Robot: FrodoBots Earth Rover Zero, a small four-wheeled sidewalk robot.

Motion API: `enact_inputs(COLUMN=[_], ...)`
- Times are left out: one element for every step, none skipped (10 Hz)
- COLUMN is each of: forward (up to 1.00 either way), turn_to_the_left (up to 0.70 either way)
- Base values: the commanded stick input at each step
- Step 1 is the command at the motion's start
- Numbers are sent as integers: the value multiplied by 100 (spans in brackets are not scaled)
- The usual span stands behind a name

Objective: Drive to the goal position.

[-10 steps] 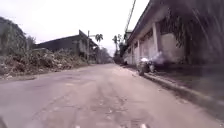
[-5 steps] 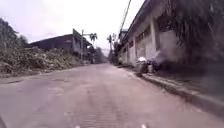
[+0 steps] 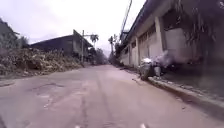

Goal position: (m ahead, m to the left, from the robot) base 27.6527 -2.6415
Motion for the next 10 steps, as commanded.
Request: enact_inputs(forward=[100,100,100,100,100,100,100,100,100,100], turn_to_the_left=[0,0,0,0,0,0,-11,-28,-27,-20])
